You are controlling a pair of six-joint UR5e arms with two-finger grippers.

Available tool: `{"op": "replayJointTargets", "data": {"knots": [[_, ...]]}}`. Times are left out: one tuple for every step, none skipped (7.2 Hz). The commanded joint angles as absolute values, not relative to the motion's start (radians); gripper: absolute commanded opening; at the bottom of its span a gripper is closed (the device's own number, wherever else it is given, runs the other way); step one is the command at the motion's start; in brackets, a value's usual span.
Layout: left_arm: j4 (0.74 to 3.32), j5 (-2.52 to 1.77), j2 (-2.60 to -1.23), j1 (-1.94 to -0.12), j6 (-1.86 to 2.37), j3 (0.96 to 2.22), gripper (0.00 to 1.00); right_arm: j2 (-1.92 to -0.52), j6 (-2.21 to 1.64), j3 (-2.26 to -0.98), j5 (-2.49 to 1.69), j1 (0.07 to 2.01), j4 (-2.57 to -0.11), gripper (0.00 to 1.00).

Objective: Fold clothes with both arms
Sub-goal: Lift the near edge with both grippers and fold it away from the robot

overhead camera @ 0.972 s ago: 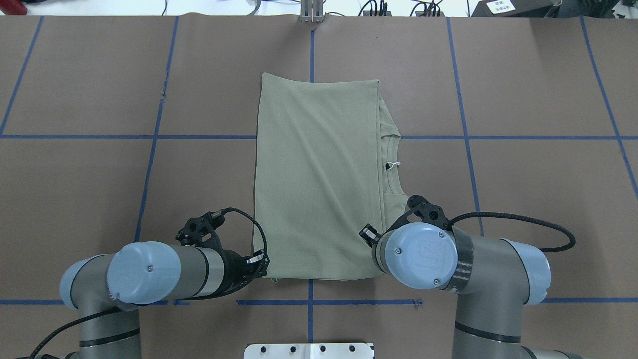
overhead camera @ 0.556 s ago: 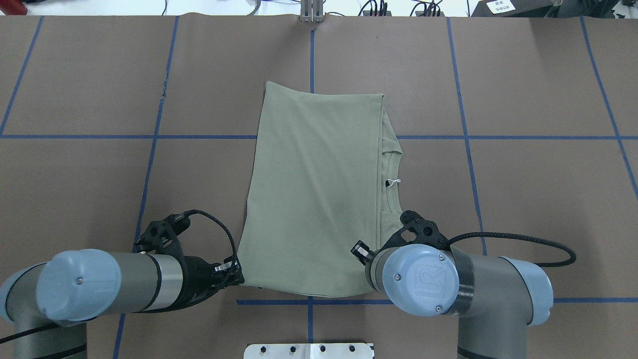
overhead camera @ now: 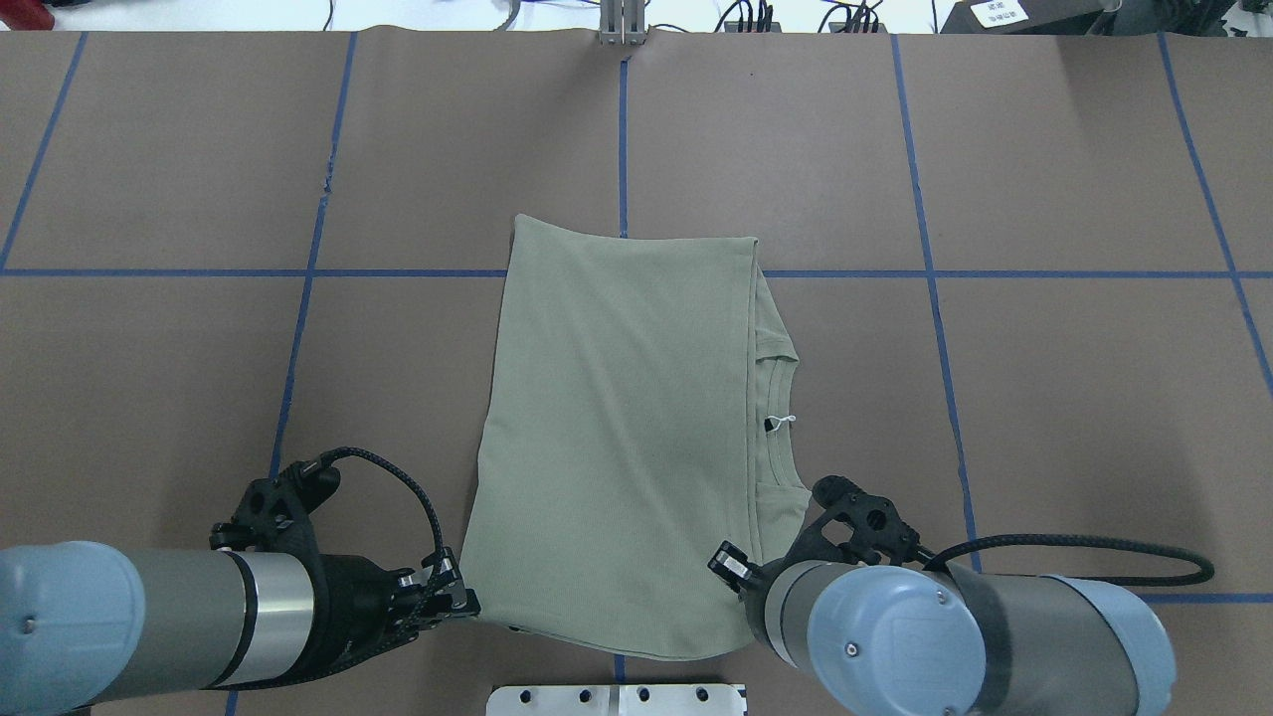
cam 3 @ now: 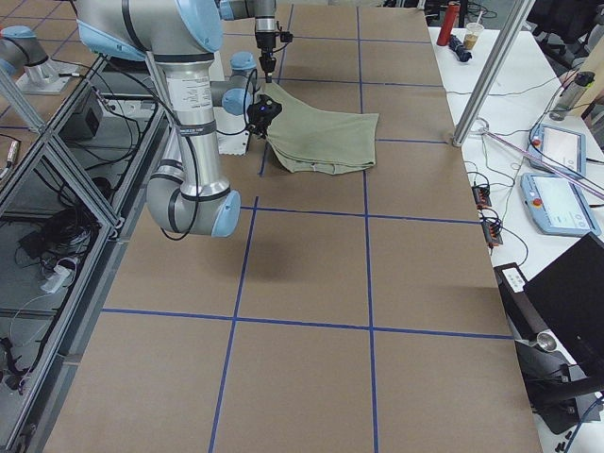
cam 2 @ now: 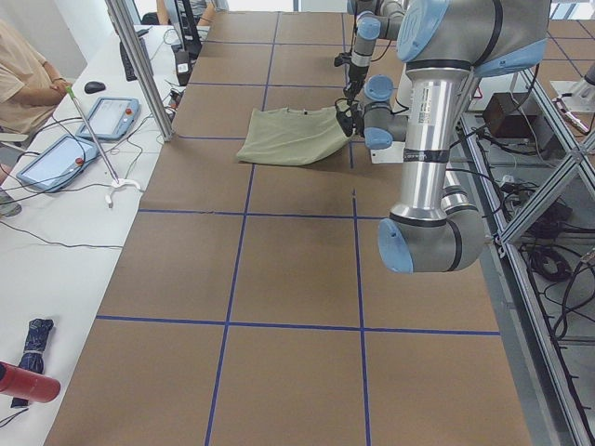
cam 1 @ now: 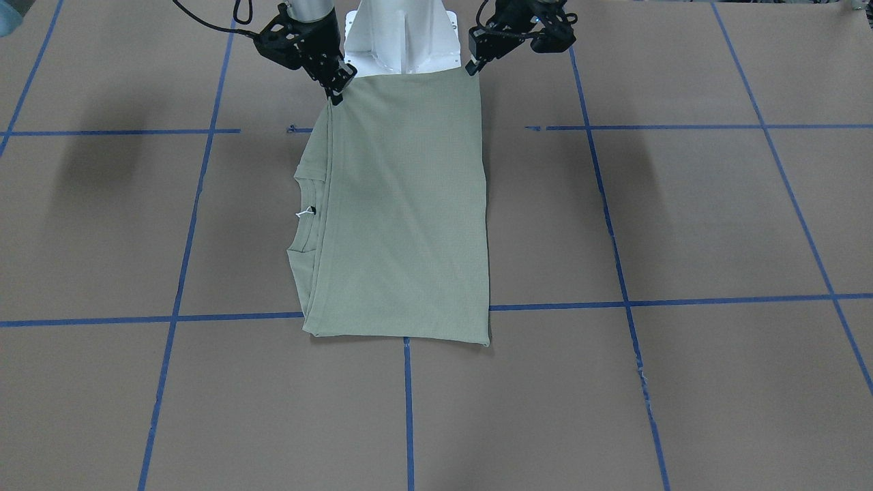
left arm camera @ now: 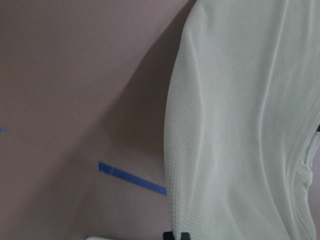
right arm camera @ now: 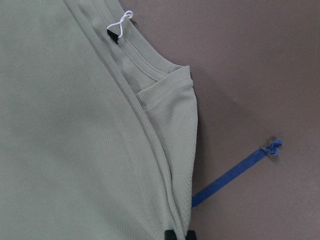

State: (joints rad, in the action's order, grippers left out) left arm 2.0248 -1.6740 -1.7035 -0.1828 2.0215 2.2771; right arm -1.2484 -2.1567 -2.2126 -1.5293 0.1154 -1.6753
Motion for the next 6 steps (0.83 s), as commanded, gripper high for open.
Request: {"op": "replayJointTargets", "data": {"knots": [[1.916,-1.68,-1.771,-0.243,1.979,2.33,0.0,-1.267,-2.155,-2.281,-1.529,0.167,-1.677,0.0],[1.876,-1.686,-1.848,-0.338,1.874,2.312,0.0,-1.258,-2.145,-2.272,-1.534,0.222,-1.675,0.0],[1.831,-1.689,-1.905,-0.421,1.786,2.262,0.0,-1.243,-2.113,-2.231,-1.539,0.292,-1.669,0.0],[1.835,-1.692,-1.942,-0.492,1.71,2.182,0.0,-1.139,-2.03,-2.13,-1.551,0.357,-1.675,0.0],[1.853,-1.692,-1.978,-0.55,1.663,2.087,0.0,-1.085,-2.004,-2.035,-1.604,0.436,-1.666,0.0],[1.876,-1.692,-2.02,-0.593,1.628,2.003,0.0,-1.053,-1.918,-1.963,-1.659,0.509,-1.663,0.0]]}}
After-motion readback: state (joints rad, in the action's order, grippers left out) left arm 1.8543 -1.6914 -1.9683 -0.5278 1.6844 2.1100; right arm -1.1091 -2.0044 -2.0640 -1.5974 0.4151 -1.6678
